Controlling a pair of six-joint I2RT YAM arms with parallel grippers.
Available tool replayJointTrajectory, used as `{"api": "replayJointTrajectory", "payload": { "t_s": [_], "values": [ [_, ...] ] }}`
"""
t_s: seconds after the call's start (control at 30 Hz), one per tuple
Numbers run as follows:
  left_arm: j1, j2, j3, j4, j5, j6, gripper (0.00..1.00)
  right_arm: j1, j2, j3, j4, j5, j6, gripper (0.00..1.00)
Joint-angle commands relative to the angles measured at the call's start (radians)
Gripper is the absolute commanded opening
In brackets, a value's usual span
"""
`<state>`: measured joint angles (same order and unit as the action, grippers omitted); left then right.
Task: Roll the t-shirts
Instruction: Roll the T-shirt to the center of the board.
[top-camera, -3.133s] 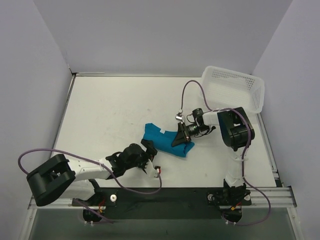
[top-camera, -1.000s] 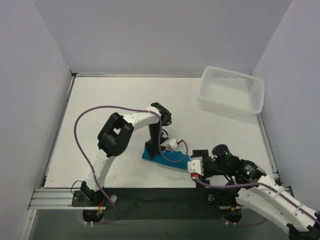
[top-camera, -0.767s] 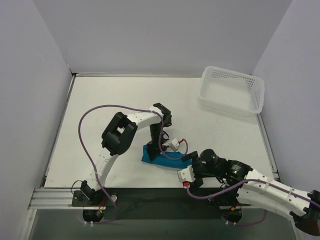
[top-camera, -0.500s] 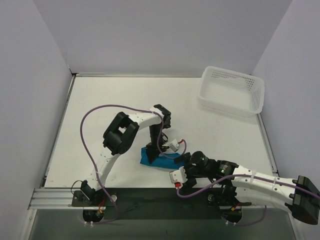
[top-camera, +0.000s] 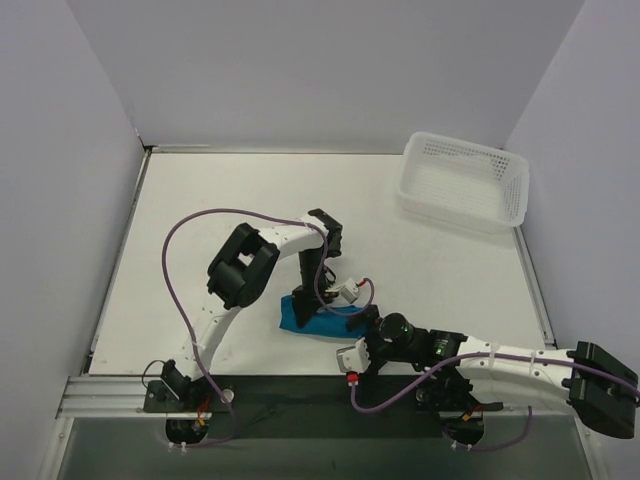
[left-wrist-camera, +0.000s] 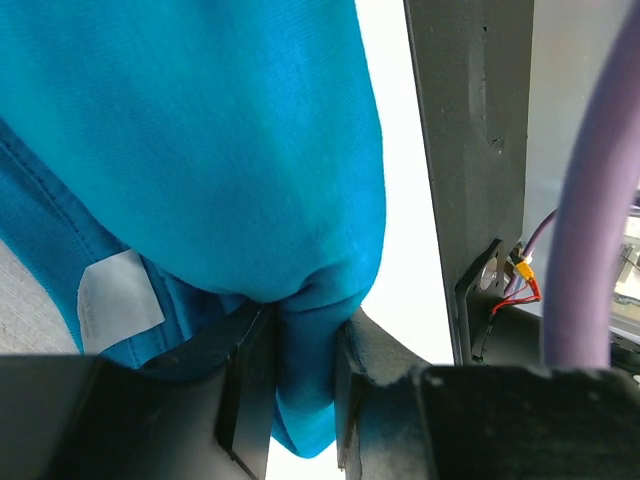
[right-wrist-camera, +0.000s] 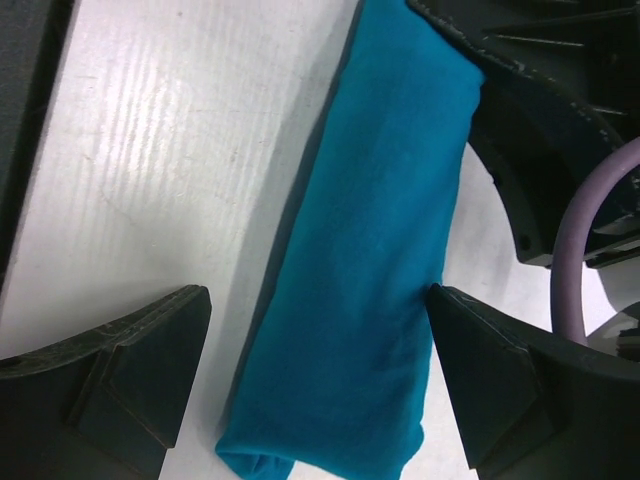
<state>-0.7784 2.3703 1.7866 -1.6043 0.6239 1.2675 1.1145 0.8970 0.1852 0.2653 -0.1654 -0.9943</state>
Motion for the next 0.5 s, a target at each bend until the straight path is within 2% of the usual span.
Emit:
{"api": "replayJointTrajectory", "payload": {
  "t_s": [0.0, 0.13, 0.23, 0.27, 0.37, 0.43, 0.47],
  "values": [
    [-0.041, 0.127, -0.043, 0.029, -0.187, 0.075, 0.30, 0.004, 0.045, -0.056, 0.048, 0.081, -0.049, 0.96],
    [-0.047, 0.130, -0.041, 0.029, -0.191, 0.076, 0.30, 0.002, 0.083, -0.061, 0.095, 0.130, -0.043, 0.92],
    [-0.048, 0.130, -0.041, 0.029, -0.191, 0.081, 0.30, -0.001, 0.114, -0.053, 0.075, 0.132, -0.035, 0.83],
    [-0.048, 0.130, -0.041, 0.029, -0.191, 0.082, 0.30, -0.001, 0.118, -0.055, 0.072, 0.123, -0.037, 0.76],
    [-0.050, 0.132, -0.044, 0.029, -0.193, 0.084, 0.30, -0.005, 0.128, -0.052, 0.057, 0.124, -0.037, 0.66],
    [-0.050, 0.129, -0.046, 0.029, -0.190, 0.087, 0.30, -0.021, 0.138, -0.046, 0.034, 0.122, -0.037, 0.62],
    [-0.048, 0.127, -0.047, 0.029, -0.190, 0.087, 0.30, -0.027, 0.143, -0.041, 0.023, 0.115, -0.040, 0.63]
  ]
}}
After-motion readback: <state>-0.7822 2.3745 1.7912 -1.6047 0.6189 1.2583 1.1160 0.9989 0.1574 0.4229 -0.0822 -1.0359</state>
